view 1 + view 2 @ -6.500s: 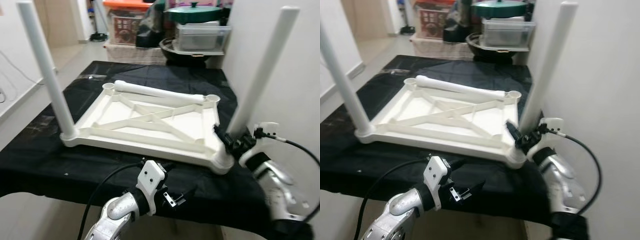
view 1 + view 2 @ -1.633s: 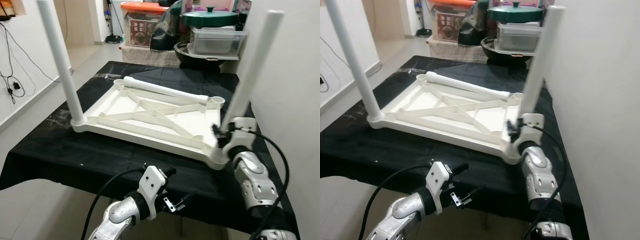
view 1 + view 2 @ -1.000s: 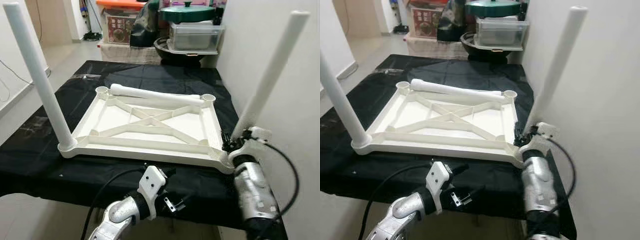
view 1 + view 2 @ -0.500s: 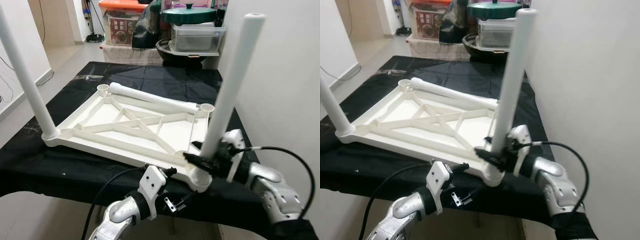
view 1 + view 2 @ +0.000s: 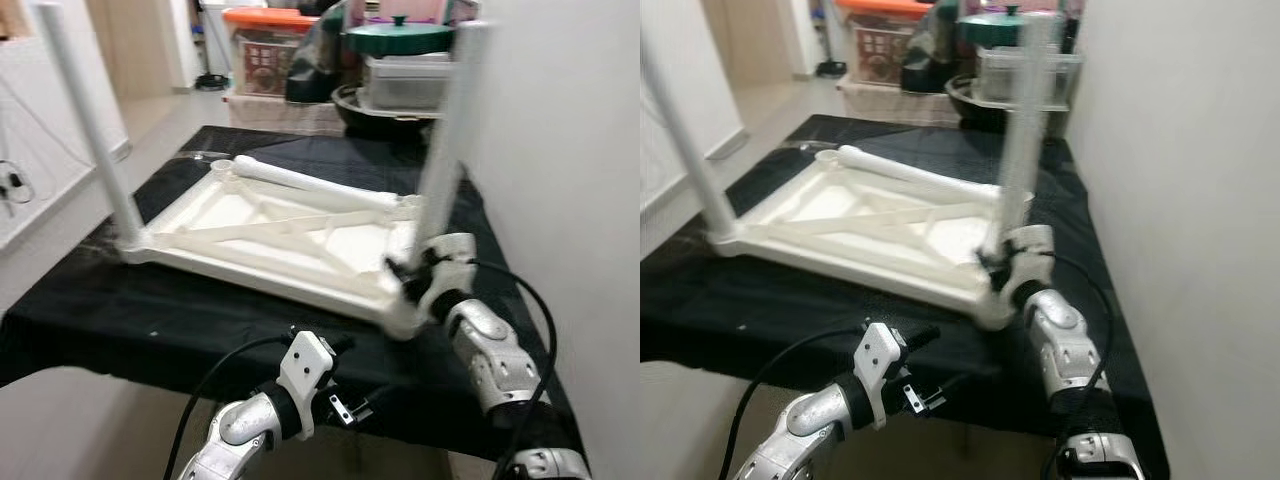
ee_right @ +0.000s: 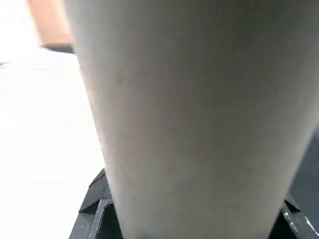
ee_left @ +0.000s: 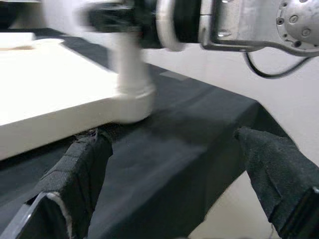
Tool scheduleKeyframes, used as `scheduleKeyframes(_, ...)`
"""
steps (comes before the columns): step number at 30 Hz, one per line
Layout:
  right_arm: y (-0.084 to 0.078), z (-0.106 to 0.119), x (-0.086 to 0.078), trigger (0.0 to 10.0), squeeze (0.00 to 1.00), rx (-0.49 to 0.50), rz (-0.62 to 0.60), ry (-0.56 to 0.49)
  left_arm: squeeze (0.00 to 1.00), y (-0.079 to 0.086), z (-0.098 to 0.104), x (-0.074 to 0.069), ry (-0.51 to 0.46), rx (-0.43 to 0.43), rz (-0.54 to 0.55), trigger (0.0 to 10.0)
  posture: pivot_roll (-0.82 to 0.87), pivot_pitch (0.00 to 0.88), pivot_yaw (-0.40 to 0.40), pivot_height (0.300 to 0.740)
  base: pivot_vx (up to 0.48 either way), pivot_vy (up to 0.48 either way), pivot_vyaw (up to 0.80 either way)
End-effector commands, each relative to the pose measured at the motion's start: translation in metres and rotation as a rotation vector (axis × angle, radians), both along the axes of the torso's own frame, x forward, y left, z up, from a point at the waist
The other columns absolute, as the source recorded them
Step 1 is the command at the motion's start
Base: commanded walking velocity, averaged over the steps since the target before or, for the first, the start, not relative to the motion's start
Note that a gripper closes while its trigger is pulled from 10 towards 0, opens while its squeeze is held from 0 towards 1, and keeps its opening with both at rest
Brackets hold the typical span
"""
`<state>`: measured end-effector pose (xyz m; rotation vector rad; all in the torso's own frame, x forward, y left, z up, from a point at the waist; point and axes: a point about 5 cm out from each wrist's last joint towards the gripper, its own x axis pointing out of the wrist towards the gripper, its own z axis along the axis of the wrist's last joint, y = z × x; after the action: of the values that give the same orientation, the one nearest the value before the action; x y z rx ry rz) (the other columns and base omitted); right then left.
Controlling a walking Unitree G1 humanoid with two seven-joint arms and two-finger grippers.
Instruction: Building children table
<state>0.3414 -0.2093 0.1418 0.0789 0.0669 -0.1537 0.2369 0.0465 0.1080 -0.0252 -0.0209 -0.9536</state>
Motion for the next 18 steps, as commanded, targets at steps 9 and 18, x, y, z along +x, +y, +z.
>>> scheduleKeyframes(9,0.005,-0.021,-0.024,10.0,0.76,0.099,-0.304,-0.028,0.00,0.001,-0.003,0.001,0.010,0.012,0.000,10.0,0.19,0.000,-0.062,0.740,0.000,0.000,0.00)
scheduleKeyframes(18,0.009,0.006,-0.009,10.0,0.00,0.150,0.083,-0.235,0.00,0.001,-0.001,0.003,0.007,0.010,0.003,10.0,0.20,0.000,-0.069,0.740,0.000,0.000,0.00)
